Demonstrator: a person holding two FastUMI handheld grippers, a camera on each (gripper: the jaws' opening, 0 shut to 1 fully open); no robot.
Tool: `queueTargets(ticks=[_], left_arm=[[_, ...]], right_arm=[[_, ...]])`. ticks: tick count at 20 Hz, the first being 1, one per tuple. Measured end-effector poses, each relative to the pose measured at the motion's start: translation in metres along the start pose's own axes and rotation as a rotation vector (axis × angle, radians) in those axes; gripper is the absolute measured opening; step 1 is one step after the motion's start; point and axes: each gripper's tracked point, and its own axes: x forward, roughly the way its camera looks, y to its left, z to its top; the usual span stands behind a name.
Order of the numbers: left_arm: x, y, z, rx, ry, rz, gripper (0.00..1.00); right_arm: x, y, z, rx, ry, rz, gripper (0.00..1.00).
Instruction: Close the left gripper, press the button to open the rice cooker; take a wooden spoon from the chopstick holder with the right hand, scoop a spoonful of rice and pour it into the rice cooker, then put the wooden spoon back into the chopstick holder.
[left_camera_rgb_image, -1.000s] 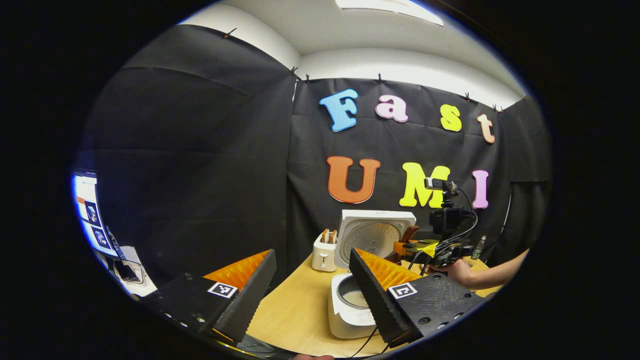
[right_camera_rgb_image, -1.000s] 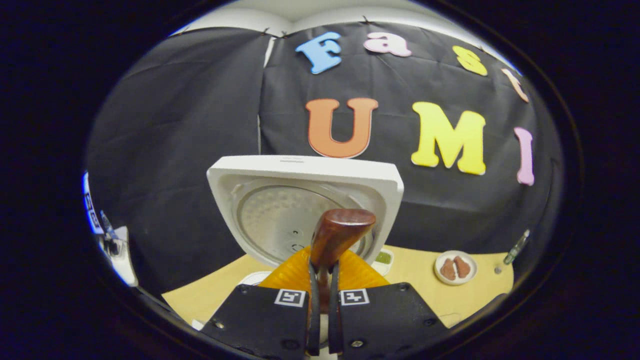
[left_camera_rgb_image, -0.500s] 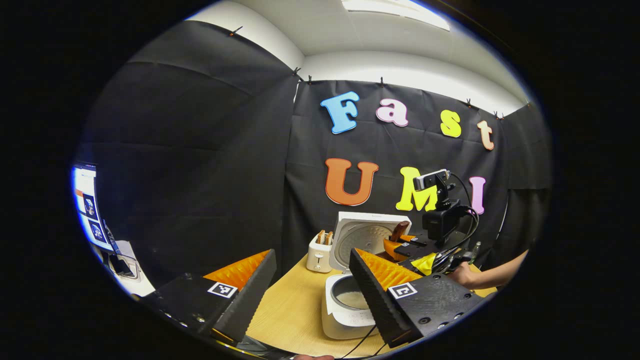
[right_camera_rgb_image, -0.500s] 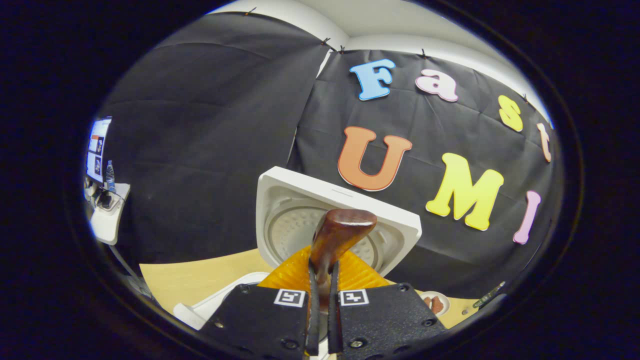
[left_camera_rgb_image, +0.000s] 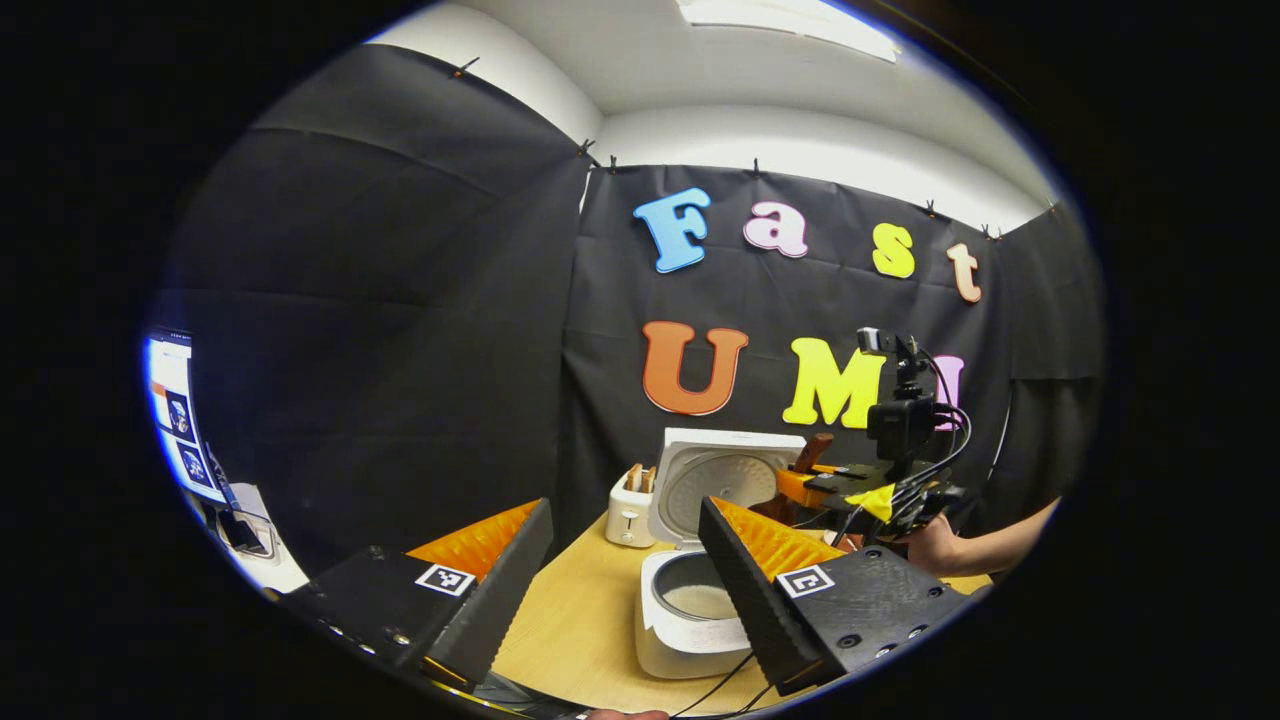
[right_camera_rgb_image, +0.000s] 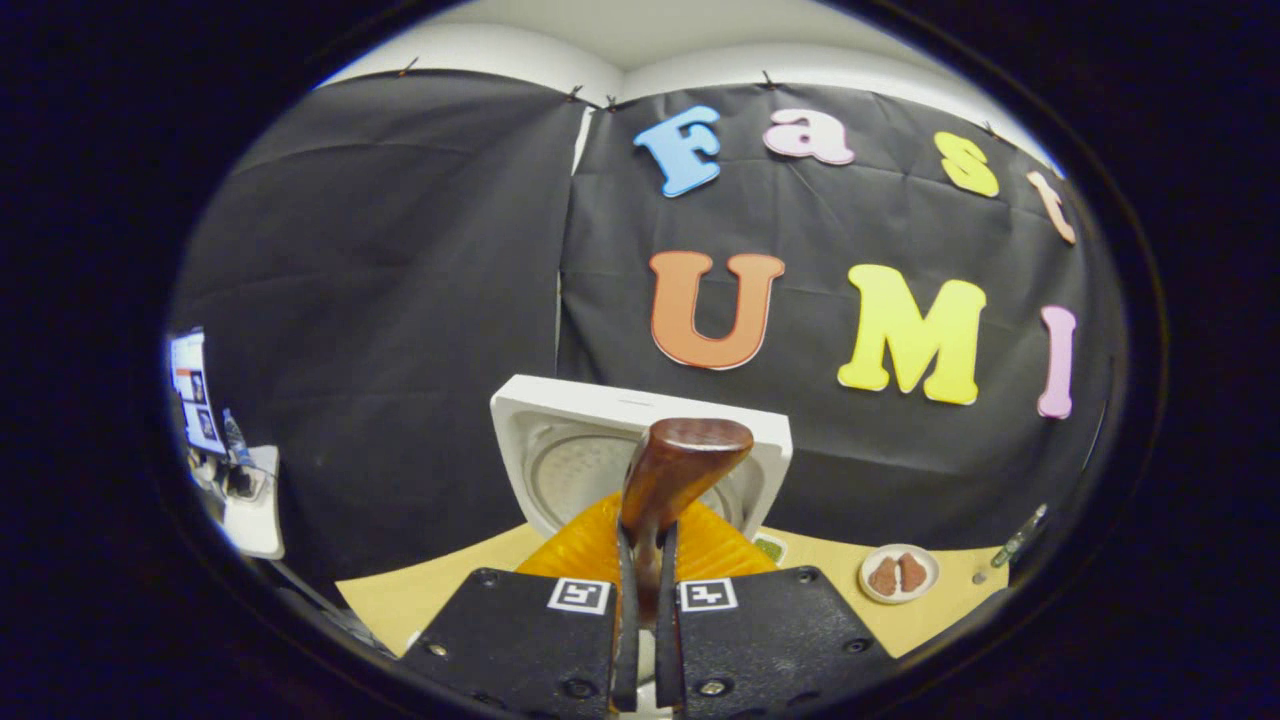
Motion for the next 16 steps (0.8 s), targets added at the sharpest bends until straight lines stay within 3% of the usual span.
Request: queueTargets(ticks=[8, 13, 16], left_arm=[[0.013, -0.065, 0.001, -0.018, 0.002, -0.111, 0.94], [0.023, -0.116, 0.005, 0.007, 0.007, -0.179, 0.94], [0.032, -0.135, 0.007, 0.016, -0.006, -0.179, 0.94]], right_arm=[[-0.067, -0.092, 0.031, 0.190, -0.042, -0.081, 0.12], [-0.126, -0.176, 0.025, 0.250, -0.069, -0.208, 0.12], [-0.157, -0.228, 0.006, 0.290, -0.058, -0.288, 0.12]])
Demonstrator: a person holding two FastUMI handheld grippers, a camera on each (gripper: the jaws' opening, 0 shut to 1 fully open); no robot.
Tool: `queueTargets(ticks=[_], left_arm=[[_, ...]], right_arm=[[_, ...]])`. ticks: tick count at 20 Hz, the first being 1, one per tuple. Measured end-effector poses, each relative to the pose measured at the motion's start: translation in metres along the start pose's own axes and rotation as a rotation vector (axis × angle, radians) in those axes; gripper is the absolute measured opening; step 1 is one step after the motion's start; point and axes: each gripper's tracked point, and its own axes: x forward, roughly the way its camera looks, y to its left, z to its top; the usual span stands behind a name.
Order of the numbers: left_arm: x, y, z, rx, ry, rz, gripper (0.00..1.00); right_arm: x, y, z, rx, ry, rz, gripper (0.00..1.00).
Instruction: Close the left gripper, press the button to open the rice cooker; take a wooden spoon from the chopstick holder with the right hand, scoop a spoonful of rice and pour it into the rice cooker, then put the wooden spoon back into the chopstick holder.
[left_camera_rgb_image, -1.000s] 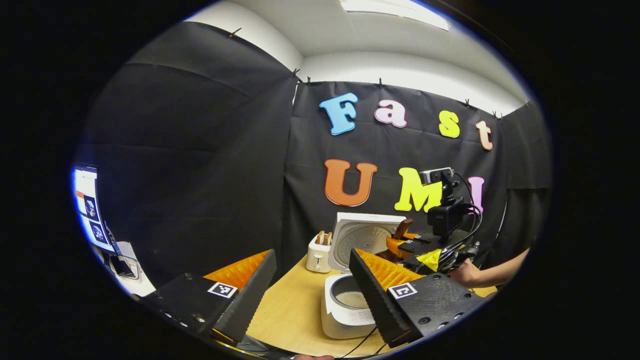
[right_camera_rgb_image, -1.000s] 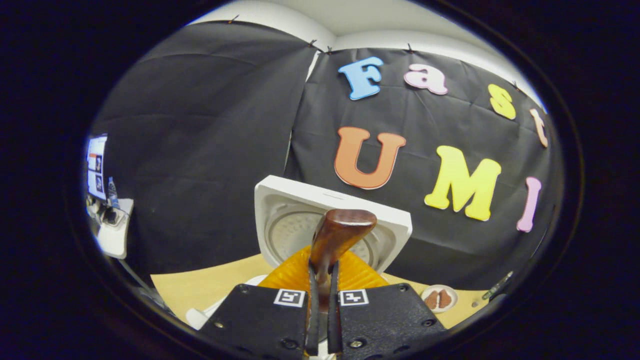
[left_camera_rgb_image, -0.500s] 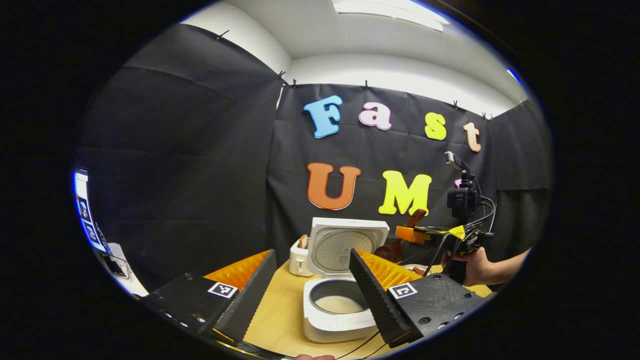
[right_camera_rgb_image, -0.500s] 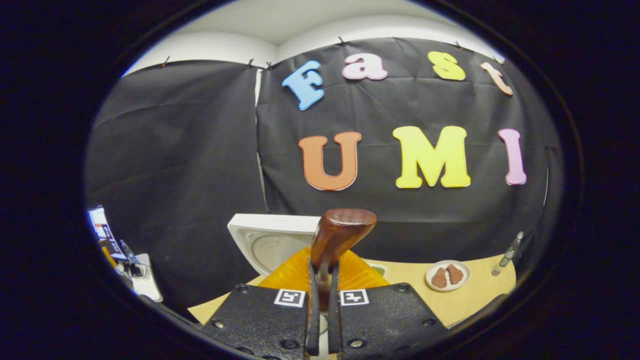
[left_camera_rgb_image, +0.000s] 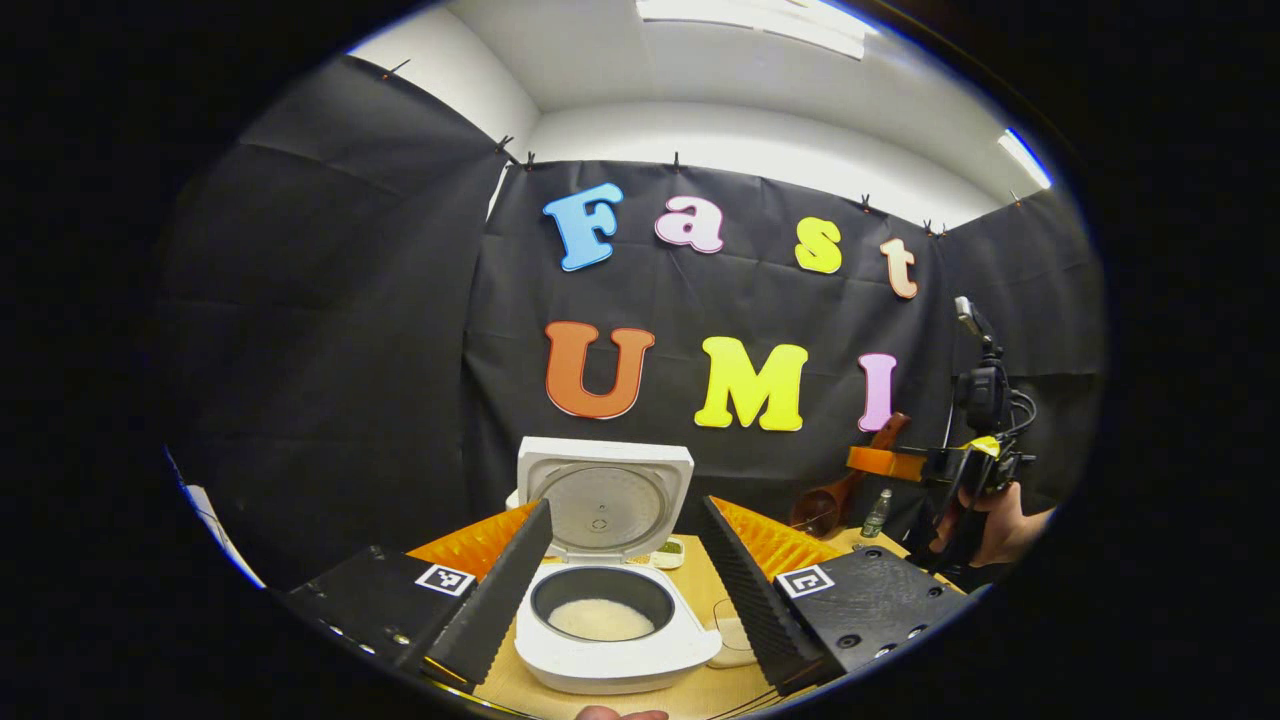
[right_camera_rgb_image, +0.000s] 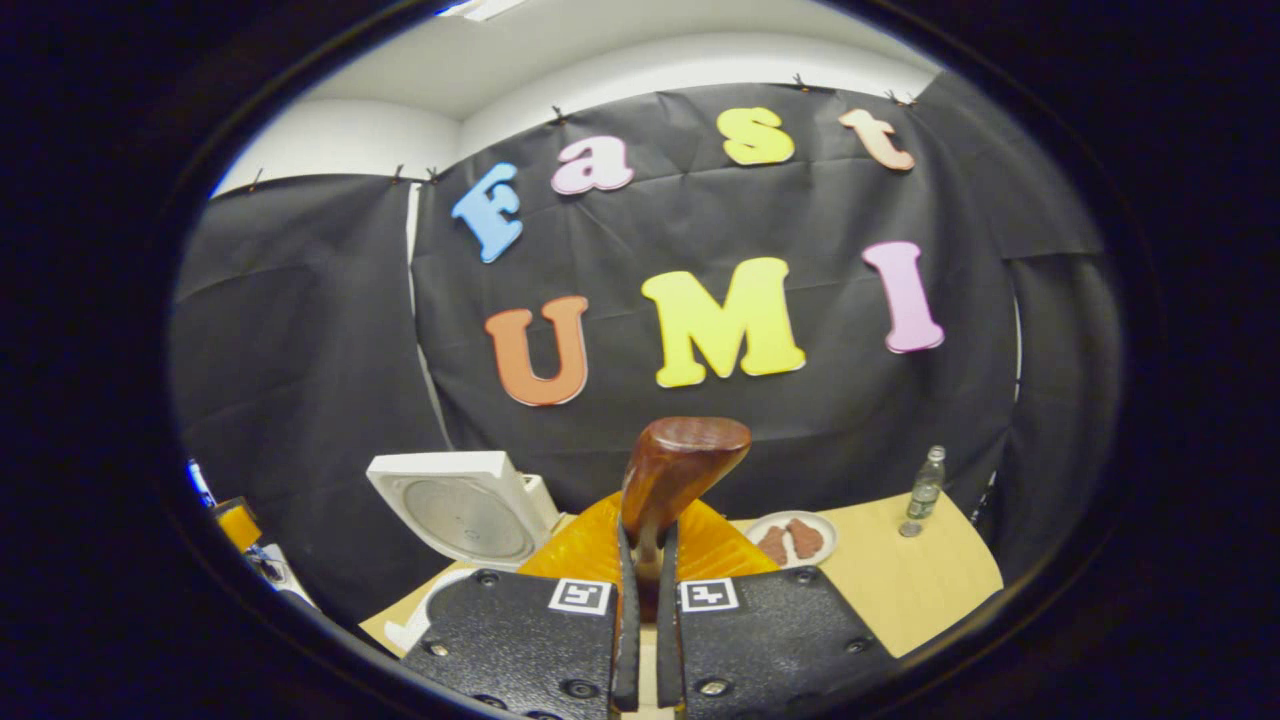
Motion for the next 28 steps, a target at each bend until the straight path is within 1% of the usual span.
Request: queueTargets(ticks=[5, 6, 7, 11, 18, 22, 24, 28], left_arm=[[0.024, -0.023, -0.003, 0.010, 0.012, -0.001, 0.94], [0.024, -0.025, -0.007, 0.011, 0.017, 0.009, 0.94], [0.027, -0.028, -0.006, 0.010, 0.019, 0.015, 0.94], [0.034, -0.048, -0.007, 0.012, 0.031, 0.012, 0.94], [0.041, -0.069, -0.009, 0.050, 0.067, 0.019, 0.94], [0.045, -0.069, -0.010, 0.044, 0.081, 0.050, 0.94], [0.047, -0.065, -0.011, 0.042, 0.093, 0.077, 0.94], [0.048, -0.063, -0.014, 0.053, 0.109, 0.101, 0.94]], right_arm=[[-0.026, -0.090, -0.017, 0.026, 0.027, -0.124, 0.12], [-0.030, -0.107, -0.024, 0.033, 0.040, -0.149, 0.14], [-0.034, -0.121, -0.031, 0.039, 0.054, -0.168, 0.12], [-0.036, -0.167, -0.068, 0.066, 0.124, -0.209, 0.12], [-0.015, -0.203, -0.151, 0.100, 0.262, -0.202, 0.12], [-0.005, -0.217, -0.192, 0.134, 0.317, -0.209, 0.12], [0.001, -0.219, -0.209, 0.137, 0.336, -0.207, 0.12], [0.009, -0.215, -0.234, 0.142, 0.353, -0.179, 0.12]])
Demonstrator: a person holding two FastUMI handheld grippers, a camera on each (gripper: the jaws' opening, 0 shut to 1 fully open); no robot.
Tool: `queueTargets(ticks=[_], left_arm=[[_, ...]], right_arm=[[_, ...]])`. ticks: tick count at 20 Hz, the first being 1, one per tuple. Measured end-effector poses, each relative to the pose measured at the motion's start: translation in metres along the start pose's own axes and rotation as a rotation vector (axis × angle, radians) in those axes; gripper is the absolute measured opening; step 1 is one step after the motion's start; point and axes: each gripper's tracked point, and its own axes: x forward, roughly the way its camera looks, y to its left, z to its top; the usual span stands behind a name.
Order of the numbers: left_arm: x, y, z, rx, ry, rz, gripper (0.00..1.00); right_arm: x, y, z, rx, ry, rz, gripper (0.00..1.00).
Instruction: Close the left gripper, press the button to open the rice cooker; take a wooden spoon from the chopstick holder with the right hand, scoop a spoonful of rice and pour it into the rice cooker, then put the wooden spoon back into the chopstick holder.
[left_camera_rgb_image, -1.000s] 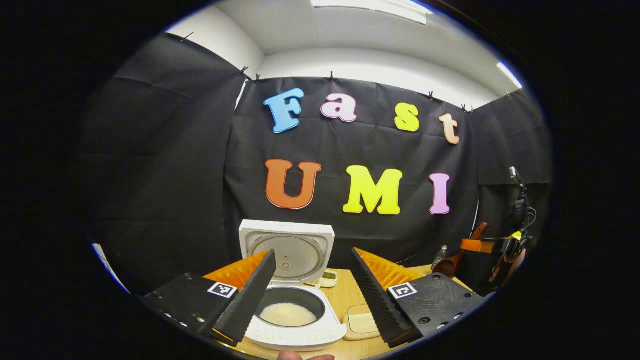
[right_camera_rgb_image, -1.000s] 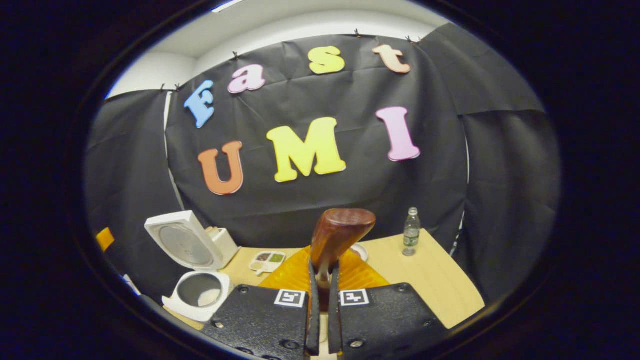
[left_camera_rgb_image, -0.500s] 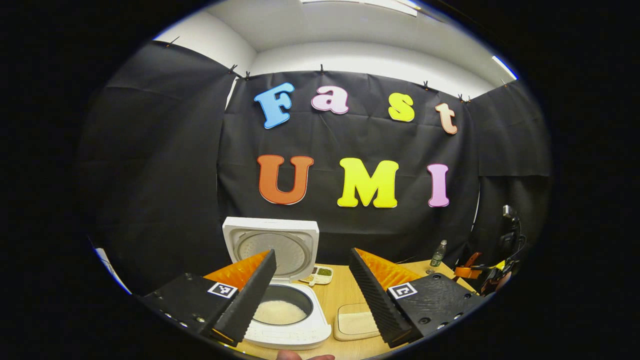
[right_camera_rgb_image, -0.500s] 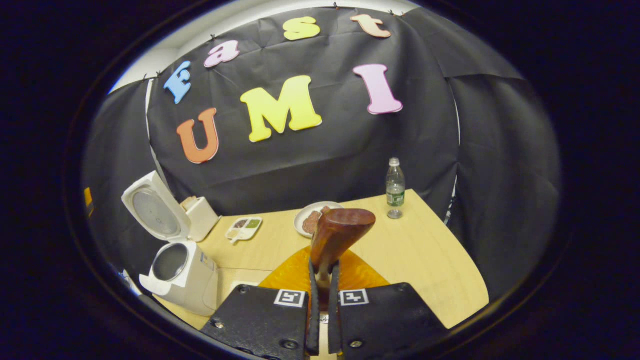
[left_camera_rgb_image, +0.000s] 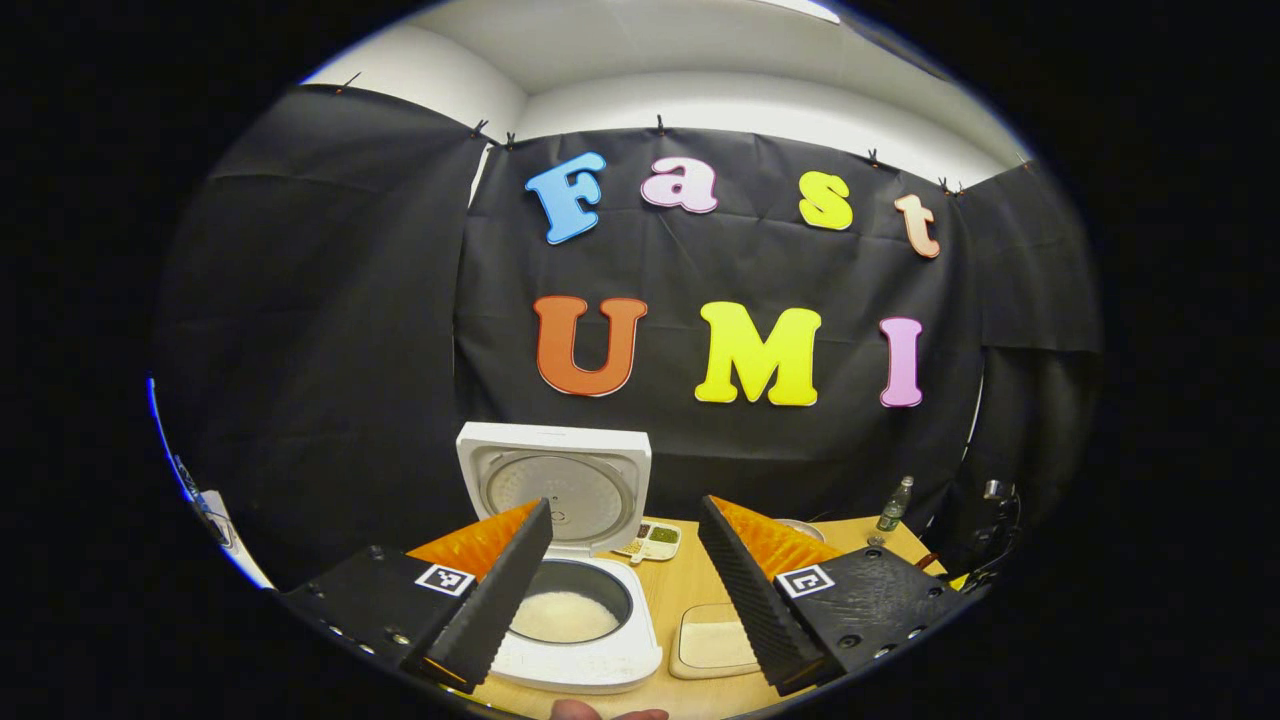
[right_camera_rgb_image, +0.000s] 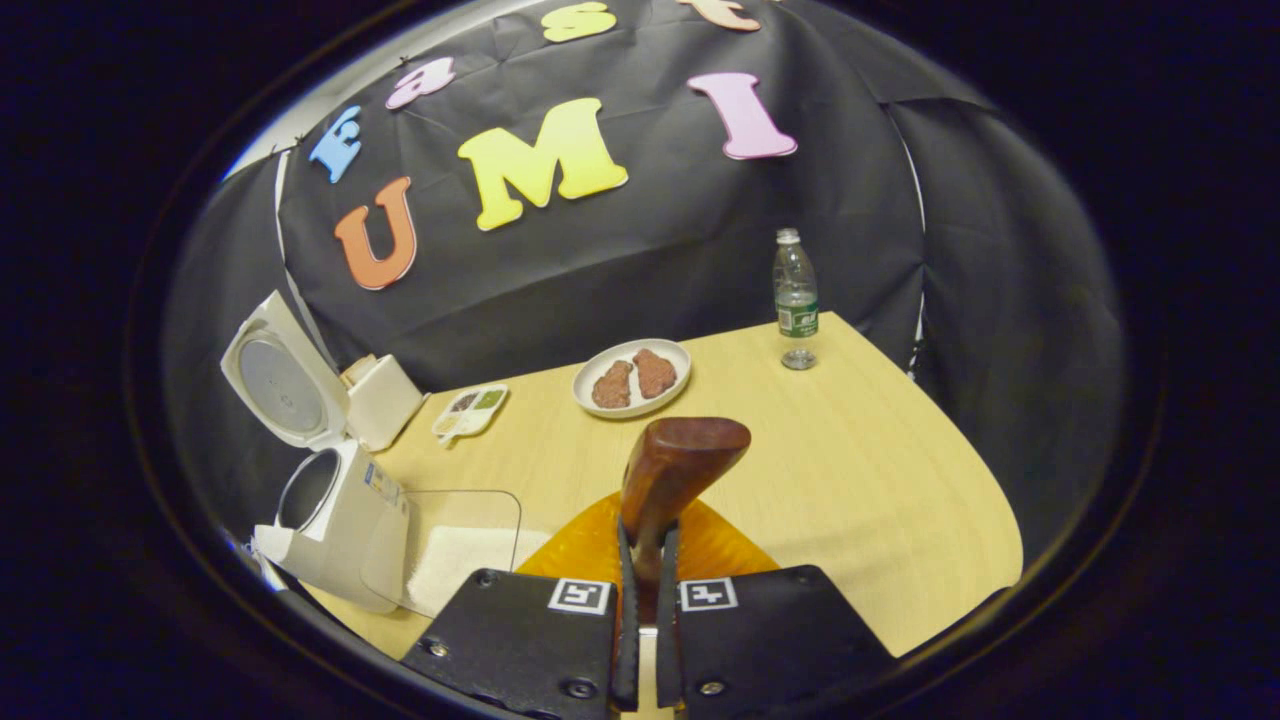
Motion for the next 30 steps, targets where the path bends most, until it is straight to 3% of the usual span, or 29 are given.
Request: queueTargets(ticks=[9, 11, 12, 14, 19, 20, 21, 24, 30], left_arm=[[0.006, -0.005, 0.004, 0.008, 0.002, -0.001, 0.94], [0.009, -0.001, 0.008, 0.012, -0.009, 0.011, 0.94], [0.011, 0.000, 0.011, 0.010, -0.018, 0.012, 0.94], [0.016, 0.000, 0.018, -0.004, -0.033, 0.000, 0.94], [0.036, 0.020, 0.046, -0.046, -0.081, 0.003, 0.94], [0.042, 0.025, 0.052, -0.048, -0.092, 0.009, 0.94], [0.051, 0.031, 0.062, -0.047, -0.105, 0.010, 0.94], [0.071, 0.043, 0.083, -0.033, -0.140, 0.022, 0.94], [0.125, 0.059, 0.085, -0.020, -0.080, 0.038, 0.94]], right_arm=[[0.007, -0.003, -0.011, 0.027, 0.012, 0.019, 0.20], [-0.001, -0.002, -0.006, 0.016, 0.015, 0.024, 0.37], [-0.006, -0.004, -0.002, 0.005, 0.014, 0.013, 0.58], [-0.017, -0.008, 0.014, -0.018, -0.012, -0.009, 0.75], [-0.061, -0.017, 0.061, -0.037, -0.104, -0.055, 0.79], [-0.072, -0.016, 0.072, -0.037, -0.129, -0.060, 0.90], [-0.081, -0.015, 0.081, -0.041, -0.152, -0.067, 0.93], [-0.110, -0.007, 0.107, -0.057, -0.218, -0.080, 0.92], [-0.156, 0.015, 0.120, -0.066, -0.265, -0.107, 0.97]])
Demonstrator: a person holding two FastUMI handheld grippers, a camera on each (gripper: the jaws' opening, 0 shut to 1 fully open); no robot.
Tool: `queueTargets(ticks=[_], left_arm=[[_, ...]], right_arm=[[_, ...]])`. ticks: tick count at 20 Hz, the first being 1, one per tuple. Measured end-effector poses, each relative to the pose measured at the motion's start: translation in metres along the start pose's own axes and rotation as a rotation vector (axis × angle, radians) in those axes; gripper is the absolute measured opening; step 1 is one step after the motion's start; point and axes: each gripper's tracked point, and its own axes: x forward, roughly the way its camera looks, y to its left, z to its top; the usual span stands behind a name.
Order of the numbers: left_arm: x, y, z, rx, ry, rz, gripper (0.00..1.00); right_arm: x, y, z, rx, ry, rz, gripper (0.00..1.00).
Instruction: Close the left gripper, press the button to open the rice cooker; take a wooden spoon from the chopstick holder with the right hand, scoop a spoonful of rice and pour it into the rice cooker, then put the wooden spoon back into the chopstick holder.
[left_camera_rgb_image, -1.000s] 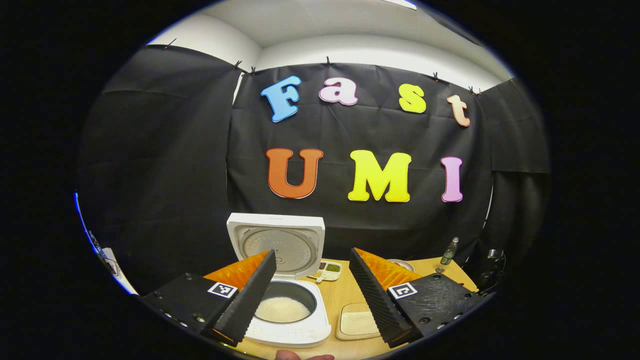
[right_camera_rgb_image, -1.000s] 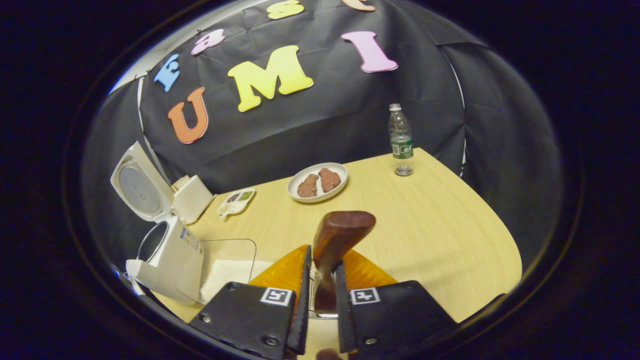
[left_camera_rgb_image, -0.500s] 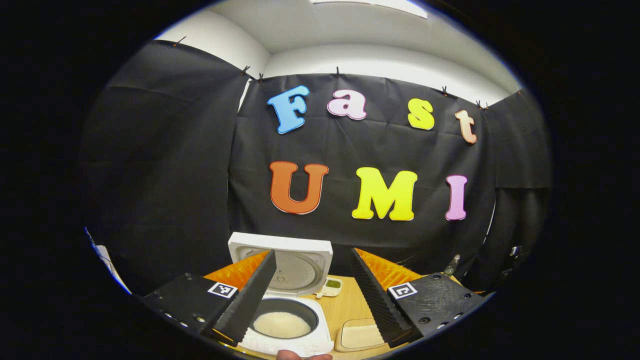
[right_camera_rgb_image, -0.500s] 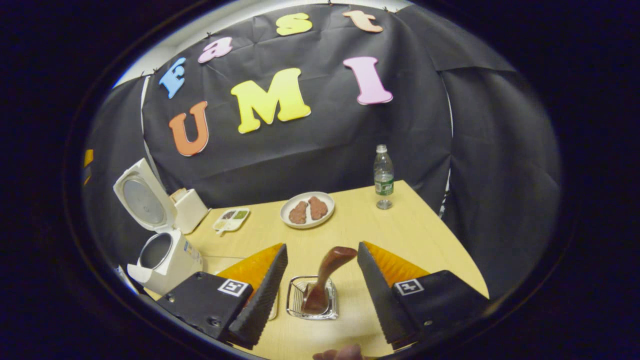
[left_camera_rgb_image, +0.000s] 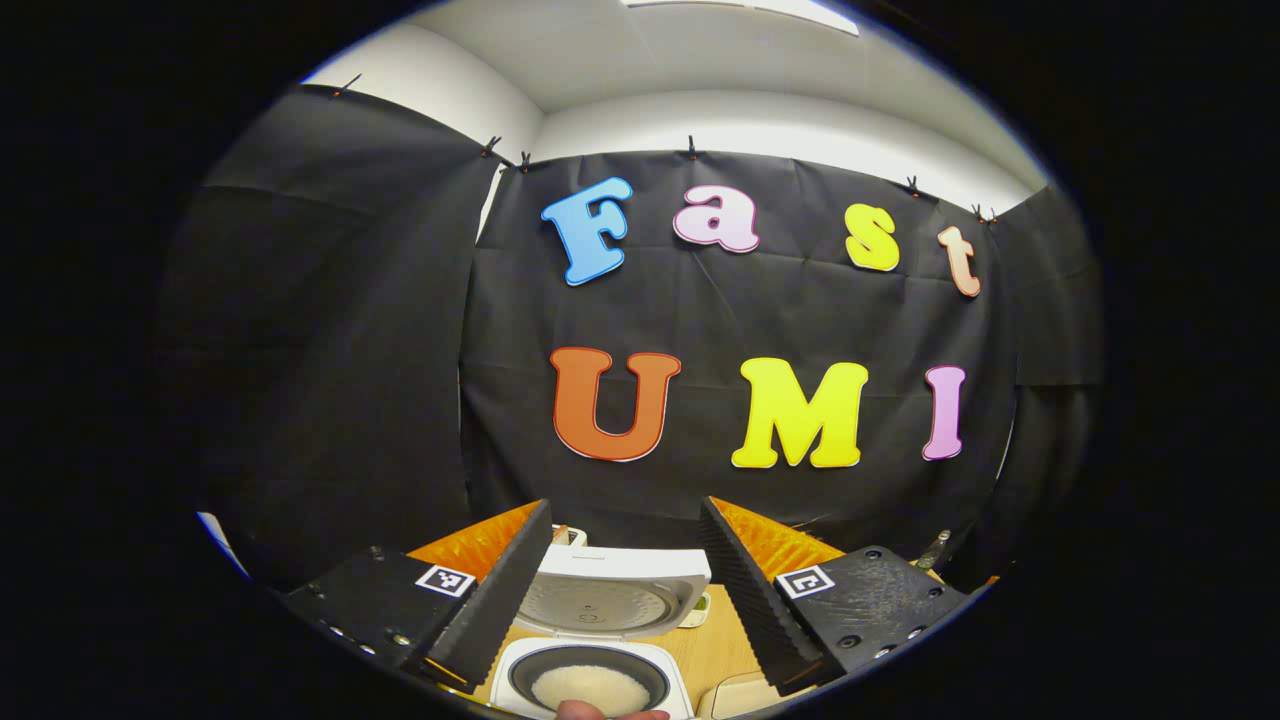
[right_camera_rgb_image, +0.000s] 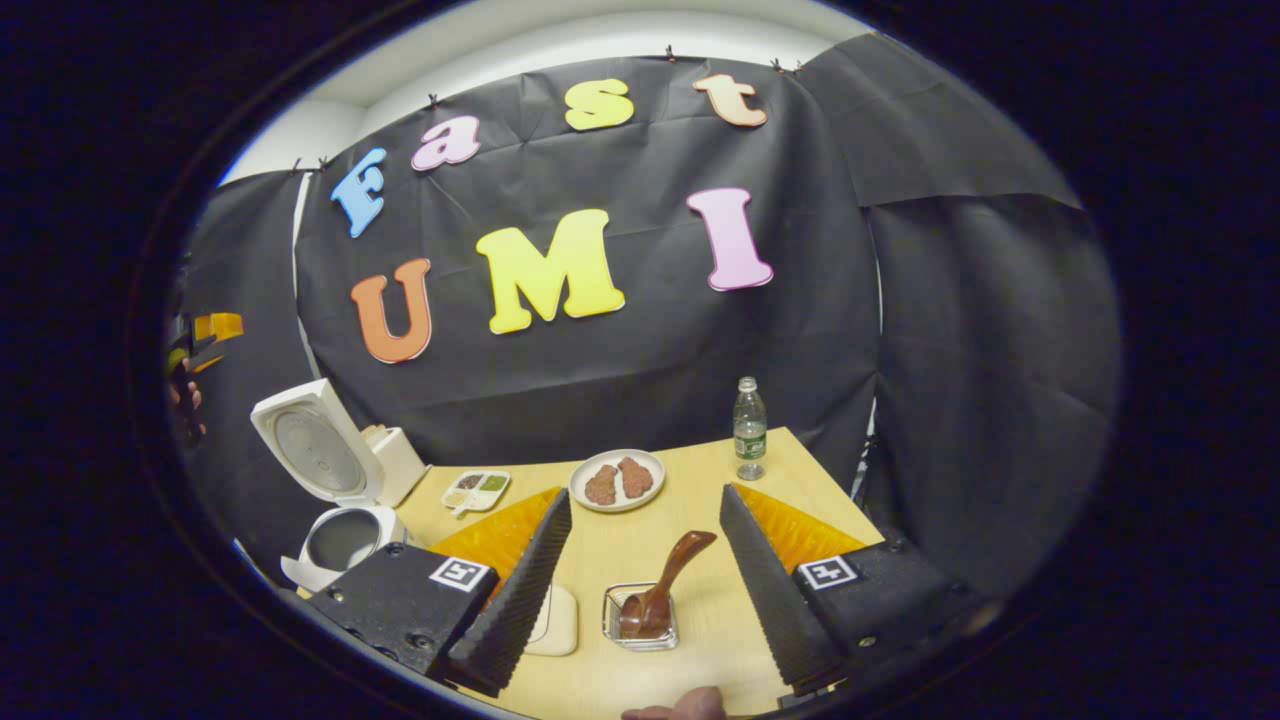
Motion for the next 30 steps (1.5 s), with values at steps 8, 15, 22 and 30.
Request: queueTargets(ticks=[8, 15, 22, 30], left_arm=[[0.087, 0.035, -0.066, 0.021, 0.231, 0.061, 0.94], [0.100, 0.040, -0.098, 0.027, 0.373, 0.040, 0.96], [0.065, 0.037, -0.110, 0.042, 0.449, 0.023, 0.97], [-0.040, 0.026, -0.170, -0.073, 0.657, -0.007, 0.96]], right_arm=[[-0.049, 0.010, -0.015, 0.051, -0.003, -0.085, 0.96], [-0.062, 0.022, -0.034, 0.120, 0.033, -0.115, 0.99], [-0.047, 0.057, -0.018, 0.121, 0.017, -0.018, 1.00], [-0.039, 0.079, -0.023, 0.096, 0.052, 0.095, 1.00]])
